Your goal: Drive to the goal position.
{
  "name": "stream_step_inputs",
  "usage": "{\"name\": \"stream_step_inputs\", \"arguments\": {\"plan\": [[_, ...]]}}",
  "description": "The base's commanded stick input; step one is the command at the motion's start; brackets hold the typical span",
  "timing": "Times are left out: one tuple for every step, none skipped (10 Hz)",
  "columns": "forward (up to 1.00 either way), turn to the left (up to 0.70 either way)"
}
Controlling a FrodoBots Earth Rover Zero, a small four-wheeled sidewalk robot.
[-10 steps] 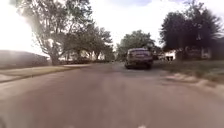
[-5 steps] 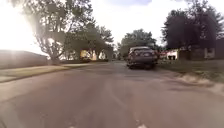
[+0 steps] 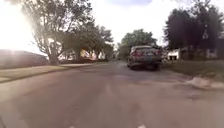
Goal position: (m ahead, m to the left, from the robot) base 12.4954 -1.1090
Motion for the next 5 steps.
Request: {"name": "stream_step_inputs", "arguments": {"plan": [[1.00,-0.26],[1.00,-0.32],[1.00,-0.20],[1.00,-0.08],[1.00,0.00]]}}
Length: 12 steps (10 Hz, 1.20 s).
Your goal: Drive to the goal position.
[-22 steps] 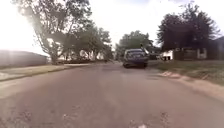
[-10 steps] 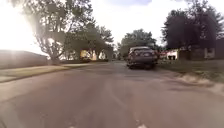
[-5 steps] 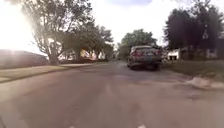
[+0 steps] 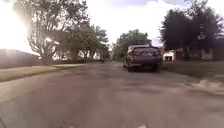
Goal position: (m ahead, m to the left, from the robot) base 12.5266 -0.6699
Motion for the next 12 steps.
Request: {"name": "stream_step_inputs", "arguments": {"plan": [[1.00,0.00],[1.00,0.00],[1.00,0.00],[1.00,0.00],[1.00,0.00],[1.00,0.00],[1.00,0.00],[1.00,-0.02],[1.00,-0.03],[1.00,-0.01],[1.00,0.00],[1.00,0.00]]}}
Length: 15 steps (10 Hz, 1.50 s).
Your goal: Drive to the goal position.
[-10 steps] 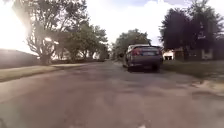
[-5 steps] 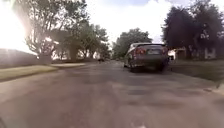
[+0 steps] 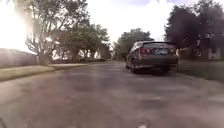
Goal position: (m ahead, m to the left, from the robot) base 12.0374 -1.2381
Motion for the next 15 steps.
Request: {"name": "stream_step_inputs", "arguments": {"plan": [[1.00,0.00],[1.00,0.00],[1.00,0.00],[1.00,0.00],[1.00,-0.03],[1.00,-0.10],[1.00,-0.16],[1.00,-0.17],[1.00,-0.08],[1.00,0.00],[1.00,0.00],[1.00,0.00],[1.00,-0.17],[1.00,-0.10],[1.00,0.00]]}}
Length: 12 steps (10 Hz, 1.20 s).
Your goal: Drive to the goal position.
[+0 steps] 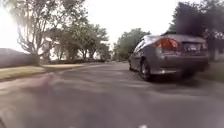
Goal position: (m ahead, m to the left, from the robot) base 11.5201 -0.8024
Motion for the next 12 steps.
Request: {"name": "stream_step_inputs", "arguments": {"plan": [[1.00,0.00],[1.00,0.00],[1.00,0.00],[1.00,0.00],[1.00,0.00],[1.00,0.00],[1.00,-0.02],[1.00,-0.03],[1.00,-0.03],[1.00,-0.02],[1.00,-0.01],[1.00,0.00]]}}
